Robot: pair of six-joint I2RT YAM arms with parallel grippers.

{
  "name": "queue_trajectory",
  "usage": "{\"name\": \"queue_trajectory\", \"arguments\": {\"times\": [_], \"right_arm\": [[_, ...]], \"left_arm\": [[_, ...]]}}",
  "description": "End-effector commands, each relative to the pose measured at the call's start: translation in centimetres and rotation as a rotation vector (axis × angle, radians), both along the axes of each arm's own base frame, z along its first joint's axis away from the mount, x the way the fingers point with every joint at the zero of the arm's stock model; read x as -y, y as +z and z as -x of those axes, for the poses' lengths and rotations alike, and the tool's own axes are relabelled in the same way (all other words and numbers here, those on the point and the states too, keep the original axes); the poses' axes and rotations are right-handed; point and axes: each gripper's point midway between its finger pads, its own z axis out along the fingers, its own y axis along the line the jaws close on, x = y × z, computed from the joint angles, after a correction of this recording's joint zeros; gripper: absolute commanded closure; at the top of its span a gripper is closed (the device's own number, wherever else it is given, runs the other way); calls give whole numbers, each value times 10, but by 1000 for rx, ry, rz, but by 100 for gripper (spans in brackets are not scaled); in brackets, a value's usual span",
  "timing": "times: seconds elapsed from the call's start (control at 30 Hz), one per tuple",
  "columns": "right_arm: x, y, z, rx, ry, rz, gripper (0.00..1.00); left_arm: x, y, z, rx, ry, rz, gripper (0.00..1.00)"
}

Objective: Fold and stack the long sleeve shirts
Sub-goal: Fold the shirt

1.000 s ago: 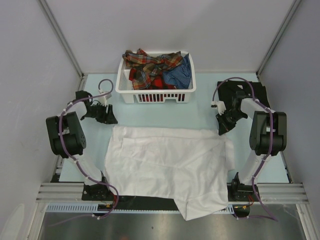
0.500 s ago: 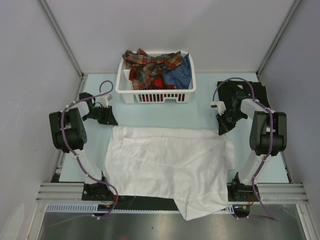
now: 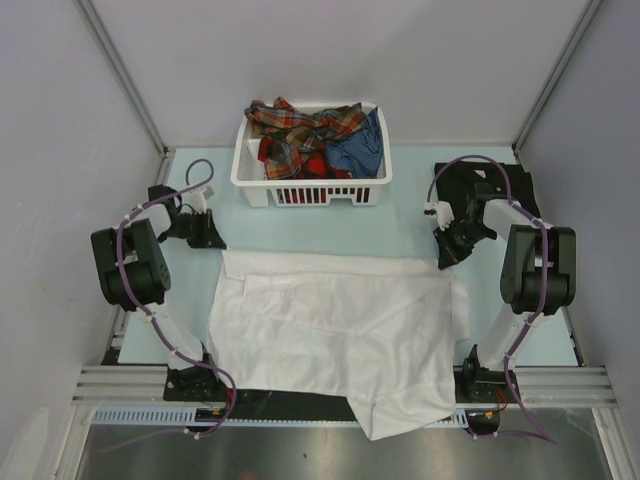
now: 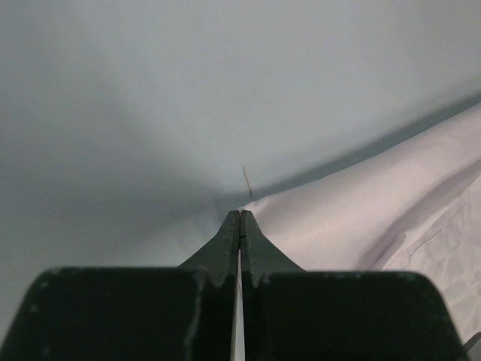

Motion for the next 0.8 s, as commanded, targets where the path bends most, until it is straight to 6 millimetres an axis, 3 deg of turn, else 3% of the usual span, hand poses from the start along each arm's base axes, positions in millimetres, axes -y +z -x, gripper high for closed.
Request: {"name": "queue_trajectory", "arguments": {"times": [0.0,0.1,0.23,0.27,0.33,0.4,0.5,0.63,0.77], "right_arm": [[6,16,-16,103,-11,16,100],[2,20,-20,115,-12,4,100],[-7,28,-17,90,17,-34,100],[-8,31,-17,84,32,-38,99],[-9,36,-11,50,32,-55,79],[-7,49,-18,75,25,-76,59],[2,63,-31,120,-1,-85,46],[2,58,-39,107,-7,-82,38],[-1,38,-41,77,1,-61,34]], "left_arm": [[-32,32,-14,124,87,-88,100],[-35,17,-2,79,81,-116,100],[-36,23,-6,121,41,-124,53],[-36,29,-8,162,6,-140,49],[-33,40,-10,211,-47,-134,42],[-28,52,-13,277,-143,-133,38],[-14,55,-3,315,-302,-130,35],[5,45,9,325,-458,-109,34],[16,41,5,370,-514,-48,33]]}}
